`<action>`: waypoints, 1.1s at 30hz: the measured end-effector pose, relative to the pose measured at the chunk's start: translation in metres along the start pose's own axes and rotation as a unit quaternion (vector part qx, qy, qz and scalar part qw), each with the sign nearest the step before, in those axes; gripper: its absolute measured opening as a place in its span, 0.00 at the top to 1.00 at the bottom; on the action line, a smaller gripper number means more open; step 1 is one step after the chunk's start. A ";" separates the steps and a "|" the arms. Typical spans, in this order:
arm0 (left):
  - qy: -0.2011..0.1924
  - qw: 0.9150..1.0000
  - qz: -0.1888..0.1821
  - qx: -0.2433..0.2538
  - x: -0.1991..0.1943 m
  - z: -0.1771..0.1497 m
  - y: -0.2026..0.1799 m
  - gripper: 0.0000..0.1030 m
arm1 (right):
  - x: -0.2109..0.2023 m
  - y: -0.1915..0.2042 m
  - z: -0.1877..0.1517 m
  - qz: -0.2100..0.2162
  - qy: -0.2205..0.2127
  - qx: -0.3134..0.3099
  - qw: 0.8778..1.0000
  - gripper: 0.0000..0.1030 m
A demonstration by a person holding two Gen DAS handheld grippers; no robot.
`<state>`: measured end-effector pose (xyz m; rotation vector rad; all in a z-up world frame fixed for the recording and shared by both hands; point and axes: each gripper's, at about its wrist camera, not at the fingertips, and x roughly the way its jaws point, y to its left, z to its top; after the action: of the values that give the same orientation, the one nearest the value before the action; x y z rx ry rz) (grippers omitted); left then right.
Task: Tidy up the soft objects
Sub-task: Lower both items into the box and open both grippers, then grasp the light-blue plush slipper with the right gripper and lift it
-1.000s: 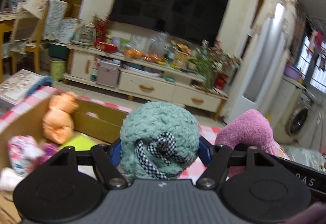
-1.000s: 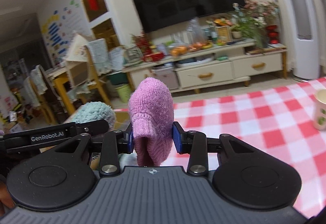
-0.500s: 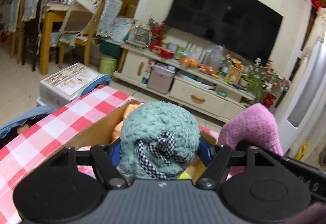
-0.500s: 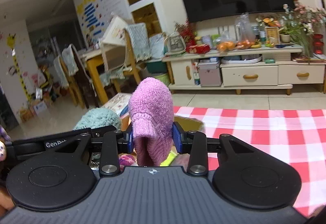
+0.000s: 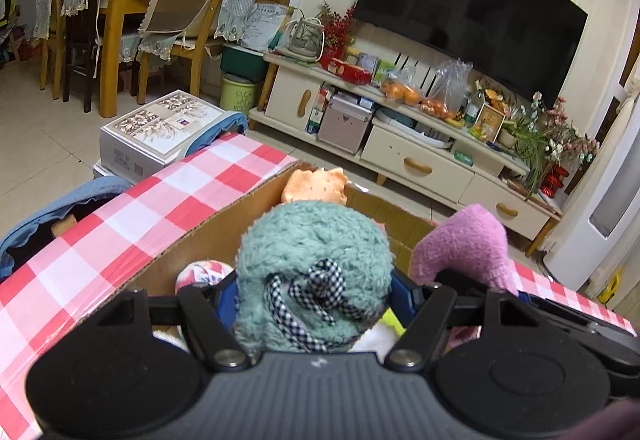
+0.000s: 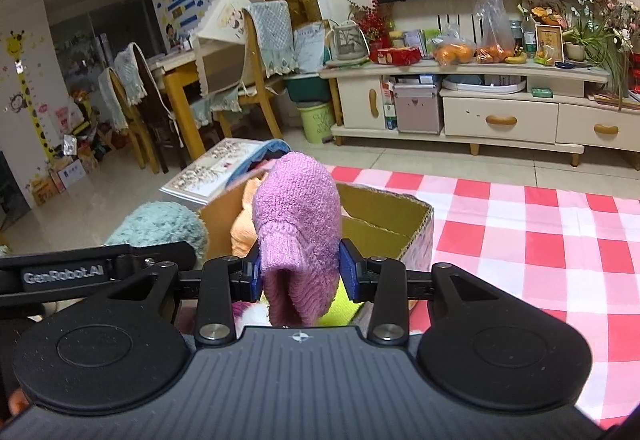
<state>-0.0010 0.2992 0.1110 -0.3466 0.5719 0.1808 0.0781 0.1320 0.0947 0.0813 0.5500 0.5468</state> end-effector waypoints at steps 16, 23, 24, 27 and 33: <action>-0.035 0.996 0.010 0.075 -0.011 -0.005 -0.035 0.08 | -0.076 -0.031 -0.010 -0.049 -0.044 0.040 0.997 0.01; -0.036 0.996 0.010 0.078 -0.011 -0.005 -0.041 0.08 | -0.076 -0.051 -0.025 -0.045 0.009 0.044 0.998 0.00; -0.036 0.996 0.010 0.079 -0.011 -0.005 -0.041 0.08 | -0.073 -0.054 -0.027 -0.047 0.023 0.047 0.998 0.00; -0.035 0.996 0.010 0.082 -0.011 -0.007 -0.044 0.07 | -0.059 -0.065 -0.034 -0.024 0.064 0.072 0.995 0.00; -0.031 0.995 0.007 0.094 -0.008 -0.011 -0.054 0.07 | -0.038 -0.071 -0.040 0.009 0.110 0.068 0.992 0.00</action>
<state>0.0011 0.2445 0.1213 -0.1543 0.5260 0.1497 0.0636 0.0484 0.0630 0.1577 0.8019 0.5381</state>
